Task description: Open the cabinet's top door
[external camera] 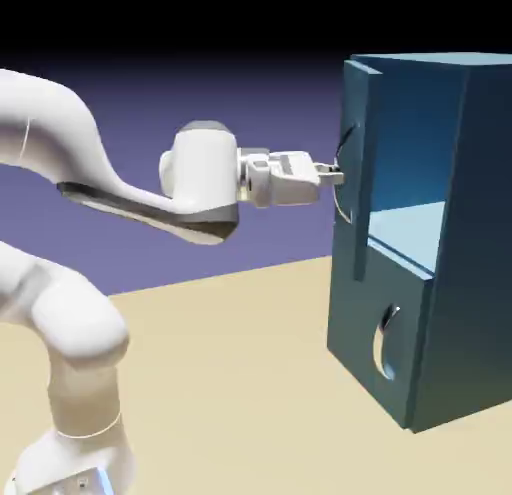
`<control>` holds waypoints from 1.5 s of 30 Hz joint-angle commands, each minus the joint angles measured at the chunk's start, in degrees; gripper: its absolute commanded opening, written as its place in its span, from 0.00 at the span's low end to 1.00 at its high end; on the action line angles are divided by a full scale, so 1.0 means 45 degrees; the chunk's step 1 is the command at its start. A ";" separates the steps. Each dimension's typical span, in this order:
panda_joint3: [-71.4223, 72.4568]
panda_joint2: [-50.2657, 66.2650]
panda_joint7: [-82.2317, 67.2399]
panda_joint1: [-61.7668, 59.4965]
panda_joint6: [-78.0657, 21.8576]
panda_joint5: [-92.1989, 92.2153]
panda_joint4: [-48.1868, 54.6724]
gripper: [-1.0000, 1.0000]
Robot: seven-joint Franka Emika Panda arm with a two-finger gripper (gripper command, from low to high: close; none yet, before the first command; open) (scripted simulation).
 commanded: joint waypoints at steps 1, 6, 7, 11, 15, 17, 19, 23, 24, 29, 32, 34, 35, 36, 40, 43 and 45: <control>0.0463 -0.0082 -0.0055 -0.0354 -0.0045 0.0435 -0.0087 0.00; 0.2729 -0.0377 0.0183 -0.2628 0.0671 0.1821 -0.0207 0.00; 0.3190 -0.0498 0.0167 -0.3082 0.0820 0.2172 -0.0241 0.00; 0.5022 -0.1114 -0.0002 -0.4888 0.1459 0.3713 -0.0375 0.00; 0.6452 -0.1744 0.0109 -0.6733 0.2604 0.4603 -0.0365 0.00; 0.6987 -0.2141 0.0162 -0.7656 0.3370 0.4961 -0.0351 0.00; 0.7465 -0.2591 0.0177 -0.8579 0.4197 0.5349 -0.0349 0.00; 0.8385 -0.3610 0.0034 -1.0424 0.5908 0.6338 -0.0392 0.00; 0.8627 -0.3900 -0.0074 -1.0886 0.6334 0.6681 -0.0421 0.00; 0.9366 -0.4778 -0.1940 -1.1167 0.6255 0.9343 -0.0873 0.00; 0.9483 -0.4734 -0.3235 -0.9938 0.4594 1.0828 -0.1130 0.00; 0.9731 -0.4773 -0.3871 -0.9271 0.3487 1.1759 -0.1190 0.00; 0.9884 -0.4787 -0.4133 -0.8971 0.2933 1.2191 -0.1189 0.00; 1.0061 -0.4799 -0.4365 -0.8699 0.2380 1.2612 -0.1166 0.00; 1.0946 -0.4789 -0.5054 -0.7873 0.0165 1.4183 -0.0866 0.00; 1.1753 -0.4698 -0.5392 -0.7542 -0.1495 1.5261 -0.0419 0.00; 1.2339 -0.4597 -0.5560 -0.7467 -0.2603 1.5935 -0.0013 0.00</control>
